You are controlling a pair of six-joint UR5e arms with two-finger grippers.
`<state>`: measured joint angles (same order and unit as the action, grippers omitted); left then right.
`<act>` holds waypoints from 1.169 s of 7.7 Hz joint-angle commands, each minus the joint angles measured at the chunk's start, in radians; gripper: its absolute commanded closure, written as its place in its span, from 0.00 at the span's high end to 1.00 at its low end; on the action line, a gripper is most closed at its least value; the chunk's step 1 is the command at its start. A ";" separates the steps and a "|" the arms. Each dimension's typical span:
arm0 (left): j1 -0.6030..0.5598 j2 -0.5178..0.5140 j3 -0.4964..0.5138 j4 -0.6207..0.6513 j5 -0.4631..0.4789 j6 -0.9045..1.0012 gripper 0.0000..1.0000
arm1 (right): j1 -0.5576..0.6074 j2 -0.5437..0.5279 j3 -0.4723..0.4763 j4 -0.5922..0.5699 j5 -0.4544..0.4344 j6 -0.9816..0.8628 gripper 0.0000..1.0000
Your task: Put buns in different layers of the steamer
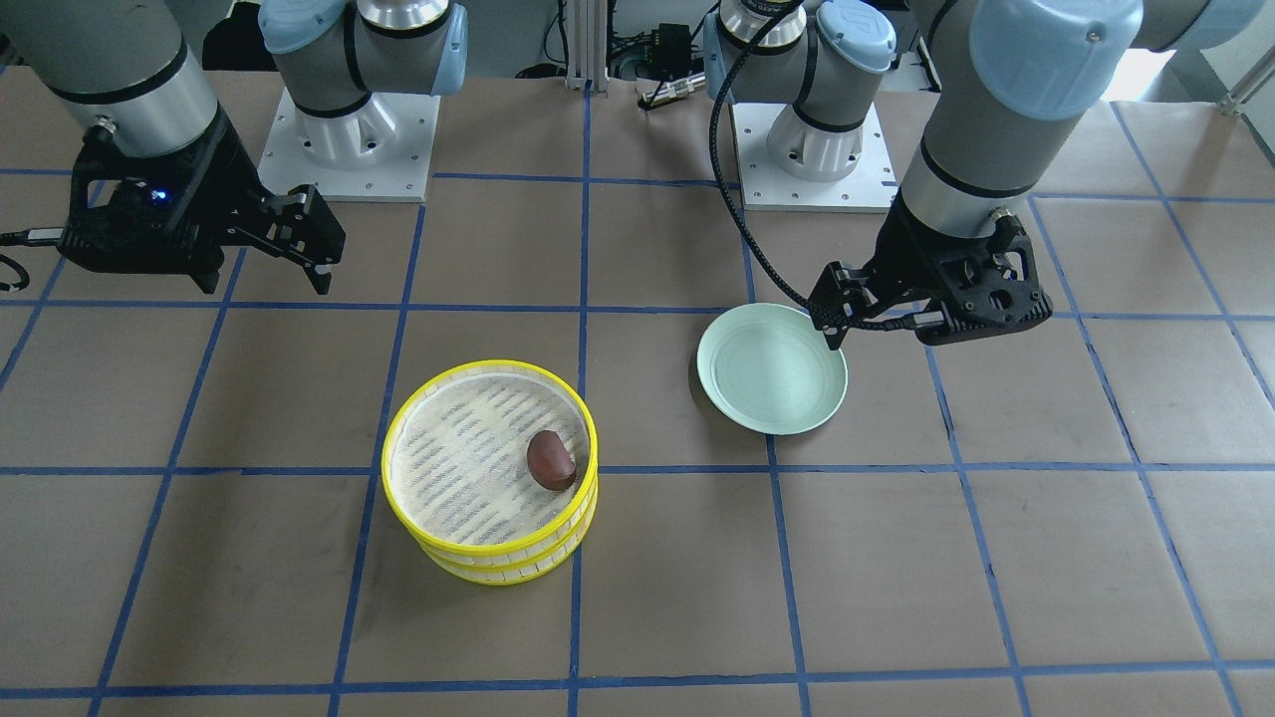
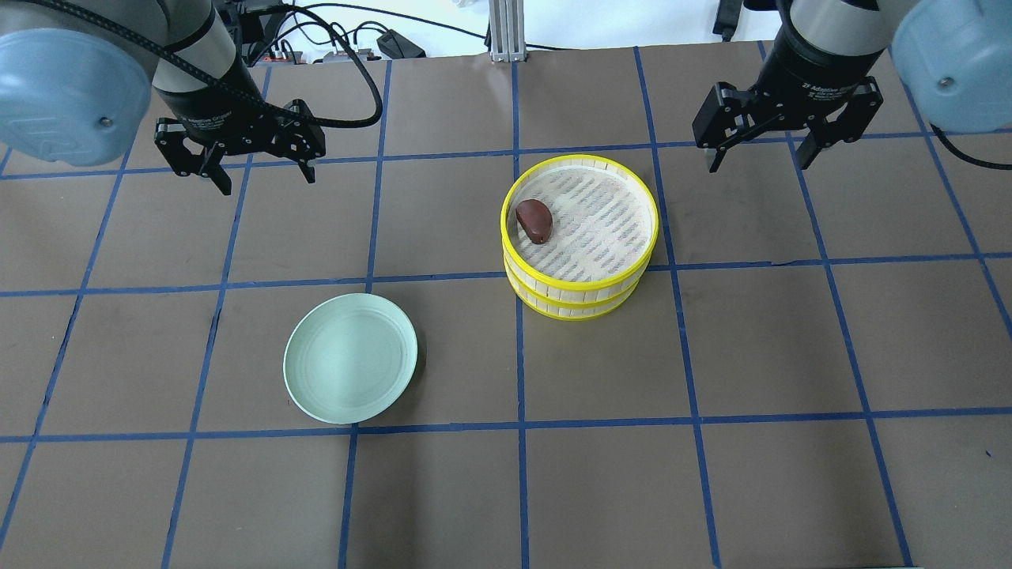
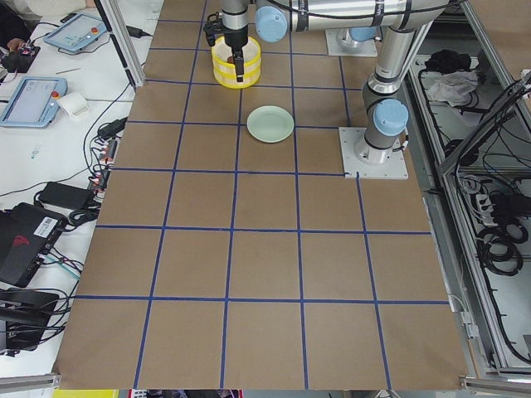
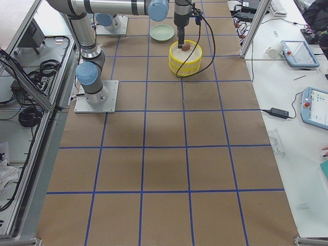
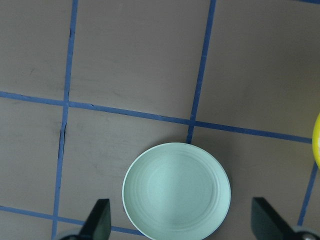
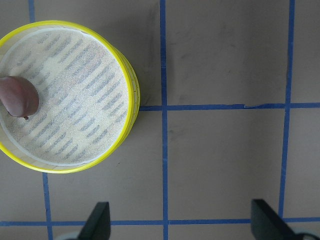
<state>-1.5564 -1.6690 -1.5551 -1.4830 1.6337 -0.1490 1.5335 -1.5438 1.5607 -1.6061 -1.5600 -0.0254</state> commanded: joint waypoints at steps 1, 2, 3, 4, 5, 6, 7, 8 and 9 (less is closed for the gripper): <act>-0.023 0.081 -0.011 -0.049 -0.048 -0.007 1.00 | 0.000 0.001 -0.001 0.000 -0.002 0.001 1.00; -0.030 0.115 -0.019 -0.080 -0.048 -0.007 1.00 | 0.000 0.001 -0.001 -0.001 -0.003 0.001 1.00; -0.031 0.112 -0.025 -0.082 -0.051 -0.012 1.00 | 0.000 -0.002 -0.001 -0.001 -0.002 0.001 1.00; -0.031 0.113 -0.040 -0.076 -0.051 -0.011 1.00 | 0.000 -0.002 -0.001 -0.001 -0.003 -0.002 1.00; -0.031 0.123 -0.046 -0.076 -0.048 -0.004 1.00 | 0.000 0.001 -0.001 -0.003 -0.003 -0.007 1.00; -0.033 0.115 -0.048 -0.076 -0.048 -0.012 1.00 | 0.000 0.001 -0.001 -0.003 -0.003 -0.007 1.00; -0.034 0.120 -0.051 -0.073 -0.055 -0.011 1.00 | 0.000 0.001 -0.001 -0.003 -0.003 -0.008 1.00; -0.034 0.127 -0.045 -0.069 -0.113 -0.011 1.00 | 0.000 0.002 -0.001 -0.003 -0.003 -0.010 1.00; -0.034 0.126 -0.045 -0.065 -0.139 -0.011 1.00 | 0.000 0.001 -0.001 -0.003 -0.003 -0.010 1.00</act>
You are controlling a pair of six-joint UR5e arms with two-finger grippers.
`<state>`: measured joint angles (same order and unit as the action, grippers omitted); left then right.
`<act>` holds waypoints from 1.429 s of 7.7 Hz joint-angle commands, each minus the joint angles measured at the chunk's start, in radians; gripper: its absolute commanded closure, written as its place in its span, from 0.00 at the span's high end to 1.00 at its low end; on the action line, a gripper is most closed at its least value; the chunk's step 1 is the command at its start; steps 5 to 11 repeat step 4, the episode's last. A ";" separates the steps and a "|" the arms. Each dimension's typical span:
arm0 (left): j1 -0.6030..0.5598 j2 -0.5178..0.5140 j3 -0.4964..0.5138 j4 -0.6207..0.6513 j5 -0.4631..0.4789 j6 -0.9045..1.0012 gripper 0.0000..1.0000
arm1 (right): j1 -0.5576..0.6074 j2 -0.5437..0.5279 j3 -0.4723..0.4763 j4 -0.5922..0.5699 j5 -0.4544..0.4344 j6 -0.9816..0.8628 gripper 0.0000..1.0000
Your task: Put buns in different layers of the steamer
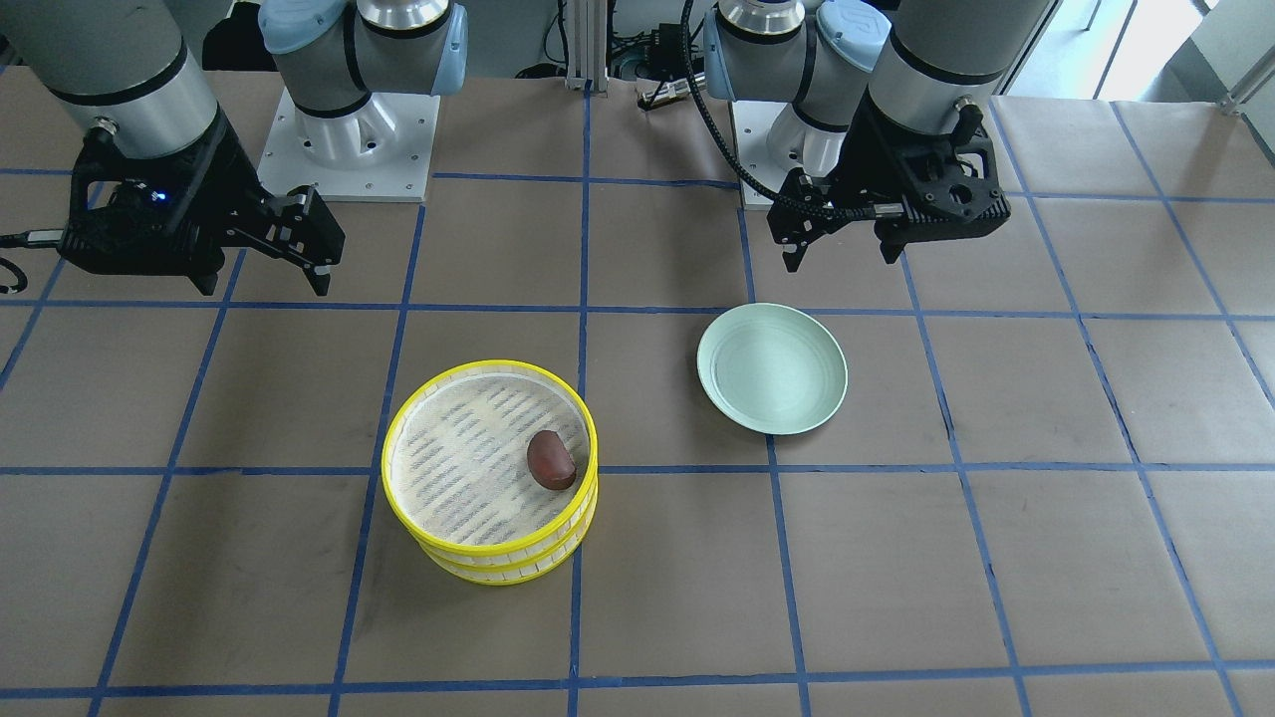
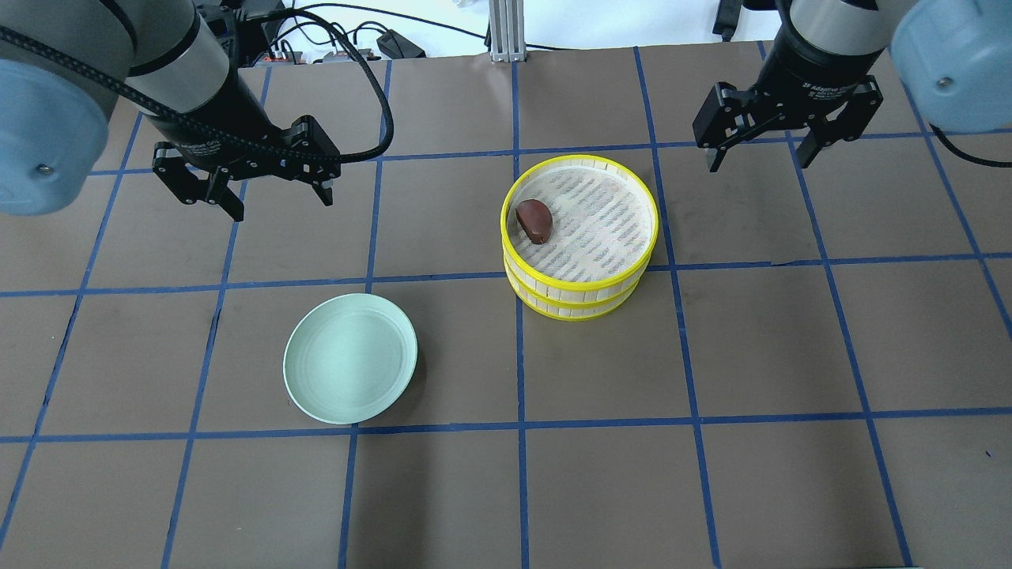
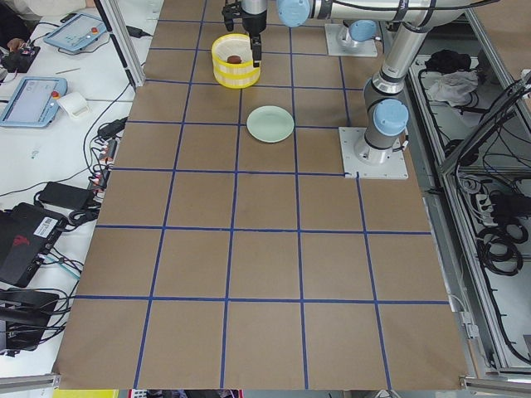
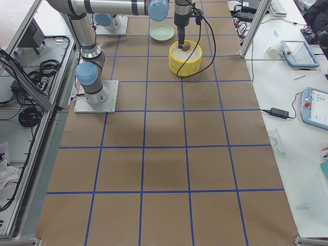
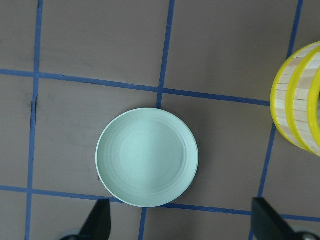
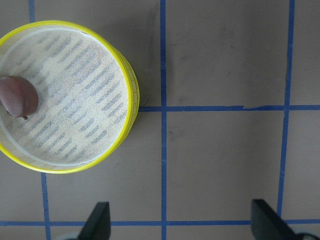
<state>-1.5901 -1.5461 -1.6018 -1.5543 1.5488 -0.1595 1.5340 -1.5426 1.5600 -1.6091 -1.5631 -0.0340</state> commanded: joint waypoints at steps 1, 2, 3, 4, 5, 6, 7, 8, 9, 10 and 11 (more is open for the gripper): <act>0.004 0.006 -0.006 0.010 -0.043 0.015 1.00 | 0.000 0.001 0.000 0.000 0.000 -0.003 1.00; 0.001 0.014 -0.006 0.010 -0.050 0.015 1.00 | 0.000 0.001 0.000 -0.002 0.000 -0.004 1.00; 0.005 0.014 -0.009 -0.006 -0.041 0.015 1.00 | 0.000 0.002 0.000 0.000 0.000 -0.004 1.00; 0.002 0.011 -0.018 -0.004 -0.048 0.005 1.00 | 0.000 0.002 0.000 0.000 -0.002 -0.006 1.00; 0.002 0.011 -0.018 -0.004 -0.048 0.005 1.00 | 0.000 0.002 0.000 0.000 -0.002 -0.006 1.00; 0.002 0.011 -0.018 -0.004 -0.048 0.005 1.00 | 0.000 0.002 0.000 0.000 -0.002 -0.006 1.00; 0.002 0.011 -0.018 -0.004 -0.048 0.005 1.00 | 0.000 0.002 0.000 0.000 -0.002 -0.006 1.00; 0.002 0.011 -0.018 -0.004 -0.048 0.005 1.00 | 0.000 0.002 0.000 0.000 -0.002 -0.006 1.00; 0.002 0.011 -0.018 -0.004 -0.048 0.005 1.00 | 0.000 0.002 0.000 0.000 -0.002 -0.006 1.00; 0.002 0.011 -0.018 -0.004 -0.048 0.005 1.00 | 0.000 0.002 0.000 0.000 -0.002 -0.006 1.00; 0.002 0.011 -0.018 -0.004 -0.048 0.005 1.00 | 0.000 0.002 0.000 0.000 -0.002 -0.006 1.00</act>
